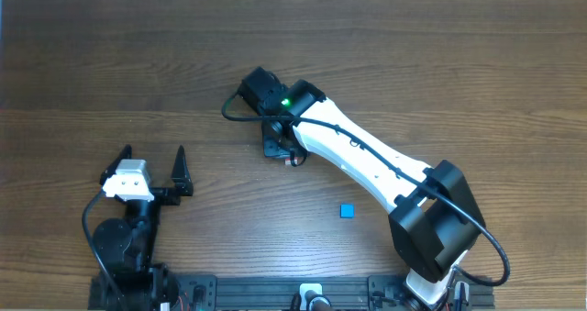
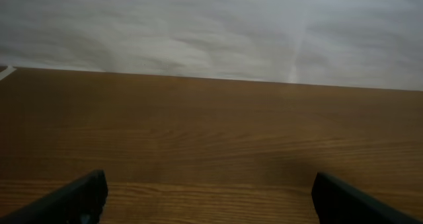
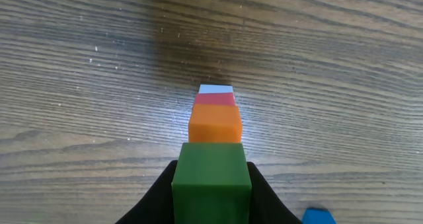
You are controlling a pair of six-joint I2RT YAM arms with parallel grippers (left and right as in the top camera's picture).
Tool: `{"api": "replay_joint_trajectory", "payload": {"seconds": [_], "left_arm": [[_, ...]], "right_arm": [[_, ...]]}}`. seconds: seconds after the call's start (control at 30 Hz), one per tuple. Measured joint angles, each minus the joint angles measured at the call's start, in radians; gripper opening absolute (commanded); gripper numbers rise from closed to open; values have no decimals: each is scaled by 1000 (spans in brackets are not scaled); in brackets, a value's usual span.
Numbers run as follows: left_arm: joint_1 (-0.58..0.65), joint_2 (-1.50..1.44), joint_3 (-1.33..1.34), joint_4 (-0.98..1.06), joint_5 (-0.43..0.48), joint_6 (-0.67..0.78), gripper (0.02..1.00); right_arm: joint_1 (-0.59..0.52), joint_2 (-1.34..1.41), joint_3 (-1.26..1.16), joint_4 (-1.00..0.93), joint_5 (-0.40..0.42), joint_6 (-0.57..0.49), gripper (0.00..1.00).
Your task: Stack Cubes
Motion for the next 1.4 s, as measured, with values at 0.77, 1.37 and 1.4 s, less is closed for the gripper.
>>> {"api": "replay_joint_trajectory", "payload": {"seconds": [0.77,1.37,1.4], "left_arm": [[0,0,0,0,0,0,1000],[0,0,0,0,0,0,1000],[0,0,0,0,0,0,1000]], "right_arm": [[0,2,-16,34,0,0,12],[-7,23,-16,38,4,0,251],[-7,23,-16,38,4,1,279]]}}
